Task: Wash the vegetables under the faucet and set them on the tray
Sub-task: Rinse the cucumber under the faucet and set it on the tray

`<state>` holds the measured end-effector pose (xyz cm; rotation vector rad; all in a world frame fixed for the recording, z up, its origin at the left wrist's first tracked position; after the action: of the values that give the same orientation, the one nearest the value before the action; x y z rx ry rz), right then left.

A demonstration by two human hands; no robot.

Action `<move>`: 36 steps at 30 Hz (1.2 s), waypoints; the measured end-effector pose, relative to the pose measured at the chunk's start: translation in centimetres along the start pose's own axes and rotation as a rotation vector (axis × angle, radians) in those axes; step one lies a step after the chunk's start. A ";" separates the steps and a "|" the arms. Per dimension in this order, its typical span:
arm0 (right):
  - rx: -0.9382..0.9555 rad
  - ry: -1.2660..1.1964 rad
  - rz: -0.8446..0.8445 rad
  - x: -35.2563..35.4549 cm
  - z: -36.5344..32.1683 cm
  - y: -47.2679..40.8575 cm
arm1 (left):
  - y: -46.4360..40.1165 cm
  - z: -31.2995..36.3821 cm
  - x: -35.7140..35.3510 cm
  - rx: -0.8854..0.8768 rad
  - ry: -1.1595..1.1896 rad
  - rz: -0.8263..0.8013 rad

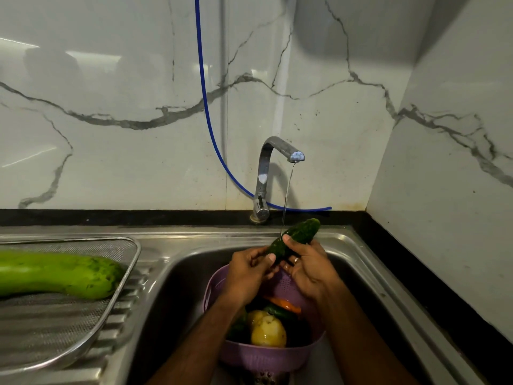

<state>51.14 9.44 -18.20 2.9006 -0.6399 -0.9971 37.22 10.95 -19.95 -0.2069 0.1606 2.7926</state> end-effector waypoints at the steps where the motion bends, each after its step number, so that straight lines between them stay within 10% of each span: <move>1: -0.017 -0.006 -0.024 0.0 0.2 0.0 | 0.0 0.0 0.3 -0.026 -0.110 -0.015; 15: 0.003 0.227 0.036 -1.3 -0.1 -0.2 | 0.1 0.3 1.9 -0.388 -0.762 0.209; 23: 0.033 -0.044 0.067 0.1 -0.7 -1.0 | 0.3 0.9 1.4 -0.173 -0.317 0.195; 36: 0.076 0.147 0.118 -1.3 1.2 0.6 | 1.0 1.4 0.7 -0.256 -0.315 0.239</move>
<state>49.28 9.50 -18.29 2.9244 -0.8455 -0.7549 36.11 10.46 -18.65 0.2074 -0.2661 3.0298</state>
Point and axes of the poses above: each hand's wrist, its own y-axis away from the middle knuckle, its own x-axis out of the back of the hand, z = x × y, the point moved 2 cm from there along -y, towards the middle knuckle, and after that the axes turned 7 degrees about x, right-handed, at the moved point
